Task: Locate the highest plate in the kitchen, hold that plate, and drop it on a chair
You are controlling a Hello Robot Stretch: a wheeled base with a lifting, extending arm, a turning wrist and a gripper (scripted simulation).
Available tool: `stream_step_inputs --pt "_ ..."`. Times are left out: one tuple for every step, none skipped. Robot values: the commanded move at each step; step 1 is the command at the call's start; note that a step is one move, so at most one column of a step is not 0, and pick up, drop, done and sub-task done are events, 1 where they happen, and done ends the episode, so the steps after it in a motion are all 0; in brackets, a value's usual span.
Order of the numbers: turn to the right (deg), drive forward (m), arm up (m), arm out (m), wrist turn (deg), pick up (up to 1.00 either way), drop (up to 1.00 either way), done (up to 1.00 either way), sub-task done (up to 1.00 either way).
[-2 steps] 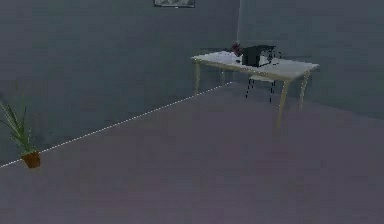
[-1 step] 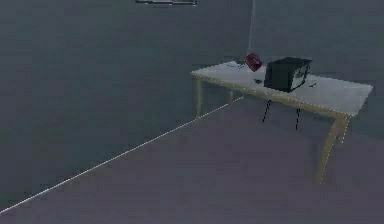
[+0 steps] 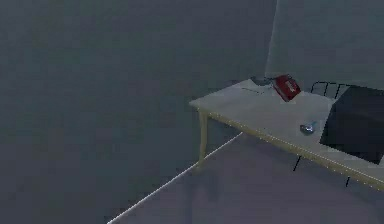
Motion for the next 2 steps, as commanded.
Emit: stream_step_inputs --pt "0.0 0.75 0.00 0.00 0.0 0.00 0.00 0.00 0.00" --pt "-45.0 0.00 0.00 0.00 0.0 0.00 0.00 0.00 0.00"
